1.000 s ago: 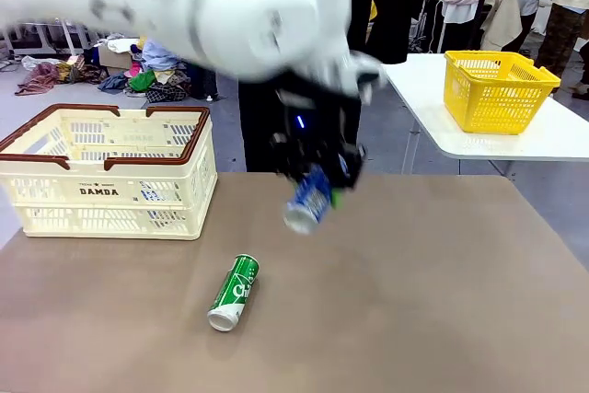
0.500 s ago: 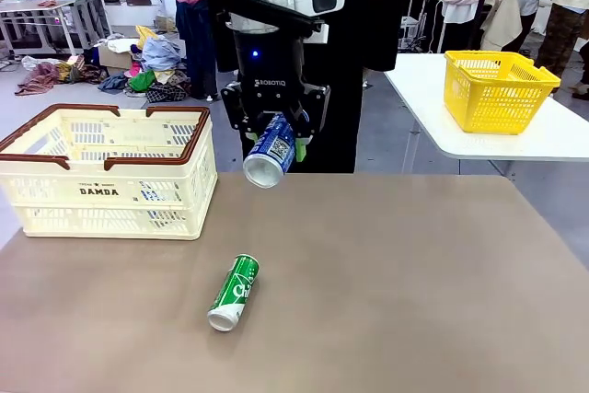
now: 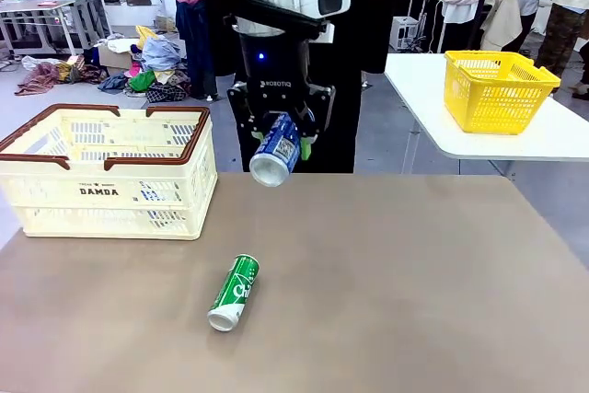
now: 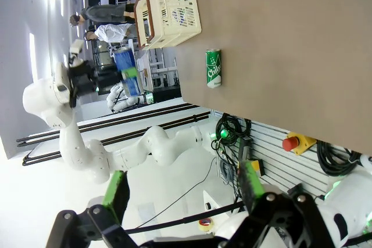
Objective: Place the drinks into the Shopping basket.
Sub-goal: Pick up one drink and place it into the Shopping basket.
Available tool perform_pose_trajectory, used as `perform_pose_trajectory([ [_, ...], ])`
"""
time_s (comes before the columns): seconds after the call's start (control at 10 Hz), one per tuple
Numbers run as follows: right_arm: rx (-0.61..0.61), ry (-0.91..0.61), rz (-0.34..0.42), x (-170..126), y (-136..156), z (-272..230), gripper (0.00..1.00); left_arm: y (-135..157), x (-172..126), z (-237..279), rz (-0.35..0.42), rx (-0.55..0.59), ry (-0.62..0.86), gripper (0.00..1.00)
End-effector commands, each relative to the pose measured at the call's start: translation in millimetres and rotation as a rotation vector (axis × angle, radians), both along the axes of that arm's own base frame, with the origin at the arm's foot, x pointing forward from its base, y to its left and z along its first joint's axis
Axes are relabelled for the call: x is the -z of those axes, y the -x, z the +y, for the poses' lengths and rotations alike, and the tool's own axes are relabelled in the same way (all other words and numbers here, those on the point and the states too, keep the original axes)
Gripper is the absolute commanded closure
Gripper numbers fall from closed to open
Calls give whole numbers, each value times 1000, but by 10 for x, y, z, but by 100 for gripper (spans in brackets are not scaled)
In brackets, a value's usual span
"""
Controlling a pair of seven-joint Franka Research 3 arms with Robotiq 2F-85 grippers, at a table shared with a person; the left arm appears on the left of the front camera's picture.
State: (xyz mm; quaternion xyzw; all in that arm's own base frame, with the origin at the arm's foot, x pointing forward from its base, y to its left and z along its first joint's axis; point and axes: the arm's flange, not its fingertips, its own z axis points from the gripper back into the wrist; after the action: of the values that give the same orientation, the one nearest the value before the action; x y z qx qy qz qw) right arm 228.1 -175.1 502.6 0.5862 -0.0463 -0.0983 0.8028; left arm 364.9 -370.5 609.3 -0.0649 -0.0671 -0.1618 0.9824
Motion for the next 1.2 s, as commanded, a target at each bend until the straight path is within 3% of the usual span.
perform_pose_trajectory([
  [0.0,-14,10,-12,1,23,-25,0,-670,-317,834,-90,-203,109,100],
  [0.1,-14,10,-12,1,23,-25,0,-993,-386,1398,-145,-271,121,100],
  [0.3,-14,10,-12,1,23,-25,0,-1457,-313,2533,-128,-320,52,100],
  [0.5,-14,10,-12,1,23,-25,0,-1629,-136,3378,-106,-282,20,100],
  [0.6,-14,10,-12,1,23,-25,0,-1621,24,3760,-80,-352,5,100],
  [0.8,-14,10,-12,1,23,-25,0,-1509,179,4165,-49,-434,9,100],
  [0.9,-14,10,-12,1,23,-25,0,-1484,153,4220,-109,-508,43,100],
  [1.0,-14,10,-12,1,23,-25,0,-1654,232,4177,-48,-414,-2,100],
  [1.1,-14,10,-12,1,23,-25,0,-1654,232,4177,-48,-414,-2,100],
])
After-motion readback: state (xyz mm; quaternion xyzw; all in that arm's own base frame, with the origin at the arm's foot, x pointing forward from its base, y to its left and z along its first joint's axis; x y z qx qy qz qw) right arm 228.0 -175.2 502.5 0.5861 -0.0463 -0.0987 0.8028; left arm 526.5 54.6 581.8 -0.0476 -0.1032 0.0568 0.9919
